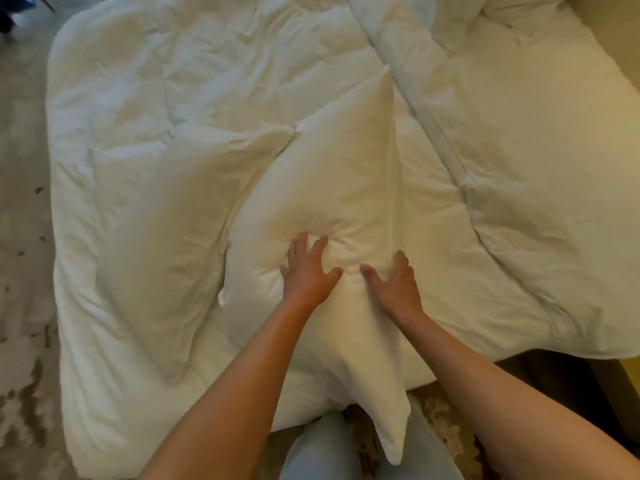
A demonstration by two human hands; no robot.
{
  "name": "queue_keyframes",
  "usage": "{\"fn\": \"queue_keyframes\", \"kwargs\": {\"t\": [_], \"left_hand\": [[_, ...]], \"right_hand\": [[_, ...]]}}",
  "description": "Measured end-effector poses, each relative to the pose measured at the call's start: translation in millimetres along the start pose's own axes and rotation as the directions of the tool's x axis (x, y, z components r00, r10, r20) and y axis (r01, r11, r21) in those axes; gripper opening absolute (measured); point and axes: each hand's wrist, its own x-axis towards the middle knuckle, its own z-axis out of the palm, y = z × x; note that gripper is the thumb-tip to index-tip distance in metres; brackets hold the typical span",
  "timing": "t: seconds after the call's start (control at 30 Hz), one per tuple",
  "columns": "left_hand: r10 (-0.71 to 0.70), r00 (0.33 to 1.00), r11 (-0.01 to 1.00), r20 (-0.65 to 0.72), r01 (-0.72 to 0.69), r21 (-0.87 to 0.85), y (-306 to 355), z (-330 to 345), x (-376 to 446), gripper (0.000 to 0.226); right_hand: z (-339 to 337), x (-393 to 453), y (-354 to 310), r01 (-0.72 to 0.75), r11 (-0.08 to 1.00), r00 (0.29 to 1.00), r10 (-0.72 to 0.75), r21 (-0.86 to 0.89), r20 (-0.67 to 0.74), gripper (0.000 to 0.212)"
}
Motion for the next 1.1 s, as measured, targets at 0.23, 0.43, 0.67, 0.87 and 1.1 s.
{"fn": "queue_keyframes", "kwargs": {"t": [0.23,0.43,0.67,0.87,1.1], "left_hand": [[0.074,0.997,0.997,-0.031,-0.074,-0.009,-22,15,15,0.074],[0.139,0.99,0.99,0.009,-0.139,-0.024,-40,8,8,0.079],[0.25,0.952,0.966,0.179,-0.257,0.019,-23,-25,-15,0.101],[0.325,0.935,0.945,0.141,-0.317,-0.076,16,-59,-37,0.107],[0.505,0.851,0.863,0.147,-0.494,-0.106,96,-57,-88,0.099]], "right_hand": [[41,11,-4,-0.069,0.997,0.975,0.077,0.047,-0.209,0.084],[41,-5,-16,-0.009,0.994,0.956,0.039,0.105,-0.291,0.035],[-33,-45,-49,0.185,0.98,0.92,-0.199,-0.074,-0.339,0.032],[-103,-79,-119,0.338,0.896,0.827,-0.428,-0.286,-0.363,0.033],[-210,-125,-138,0.329,0.838,0.753,-0.511,-0.435,-0.415,0.037]]}}
